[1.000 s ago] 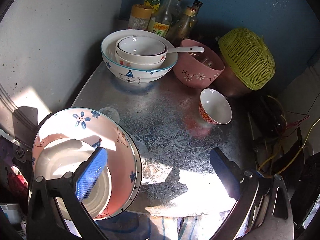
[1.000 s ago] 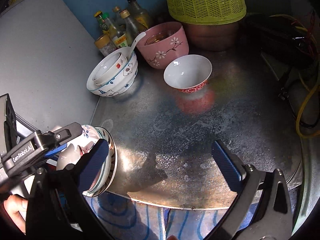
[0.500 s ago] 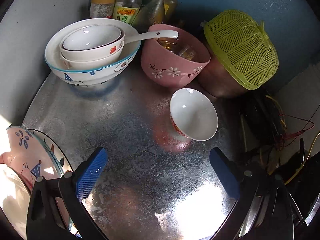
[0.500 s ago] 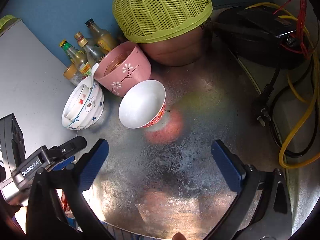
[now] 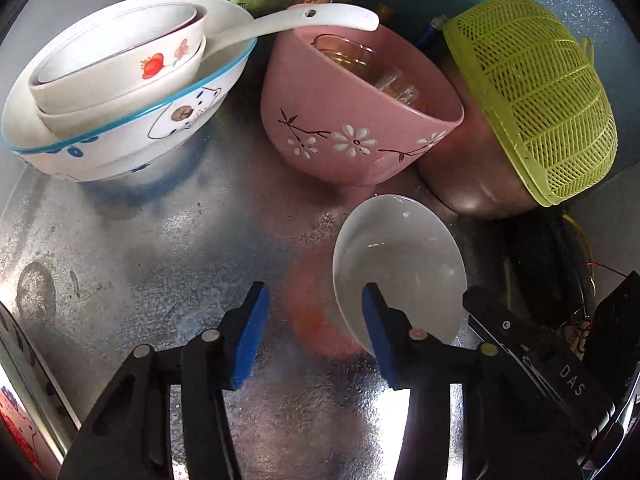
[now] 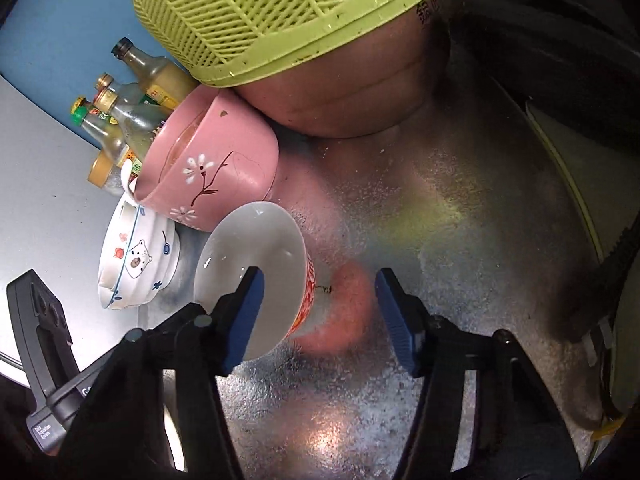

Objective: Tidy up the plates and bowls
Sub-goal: 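Move both grippers to the last red-patterned bowl and close on its rim, then lift the last red-patterned bowl with both grippers and carry it over the stack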

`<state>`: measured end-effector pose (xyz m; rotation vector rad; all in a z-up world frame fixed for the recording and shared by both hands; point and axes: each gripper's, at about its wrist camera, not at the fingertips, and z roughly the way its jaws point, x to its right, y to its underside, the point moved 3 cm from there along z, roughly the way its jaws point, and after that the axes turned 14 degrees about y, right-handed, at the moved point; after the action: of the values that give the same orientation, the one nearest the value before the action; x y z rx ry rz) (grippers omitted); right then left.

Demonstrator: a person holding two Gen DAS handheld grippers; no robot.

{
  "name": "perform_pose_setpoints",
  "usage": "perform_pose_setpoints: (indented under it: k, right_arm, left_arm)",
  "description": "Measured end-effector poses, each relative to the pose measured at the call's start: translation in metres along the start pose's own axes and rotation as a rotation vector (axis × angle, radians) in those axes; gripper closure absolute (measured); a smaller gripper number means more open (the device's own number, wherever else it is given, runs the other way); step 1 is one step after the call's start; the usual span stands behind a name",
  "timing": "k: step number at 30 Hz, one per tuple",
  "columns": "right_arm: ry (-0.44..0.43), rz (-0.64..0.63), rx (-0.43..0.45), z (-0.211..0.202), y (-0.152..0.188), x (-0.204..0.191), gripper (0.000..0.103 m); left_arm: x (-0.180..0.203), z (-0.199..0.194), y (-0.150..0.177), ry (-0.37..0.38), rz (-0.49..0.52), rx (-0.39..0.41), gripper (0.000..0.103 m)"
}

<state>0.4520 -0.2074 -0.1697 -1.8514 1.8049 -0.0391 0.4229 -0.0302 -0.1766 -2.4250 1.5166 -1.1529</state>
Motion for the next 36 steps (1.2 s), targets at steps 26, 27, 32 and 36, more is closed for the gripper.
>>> perform_pose_setpoints:
  k: [26, 27, 32, 36]
  right_arm:
    - [0.005, -0.099, 0.051, -0.008, 0.008, -0.012, 0.092]
    - [0.006, -0.097, 0.057, -0.015, 0.011, -0.010, 0.092]
    - [0.007, -0.088, 0.082, -0.043, 0.027, -0.006, 0.092]
    - [0.005, -0.084, 0.100, -0.064, 0.039, -0.012, 0.092]
  left_arm:
    - [0.024, 0.010, -0.002, 0.077, 0.096, 0.006, 0.098]
    - [0.027, 0.006, 0.000, 0.080, 0.106, 0.003, 0.098]
    - [0.039, -0.019, 0.015, 0.096, 0.160, -0.004, 0.098]
    - [0.045, -0.045, 0.025, 0.112, 0.190, -0.003, 0.098]
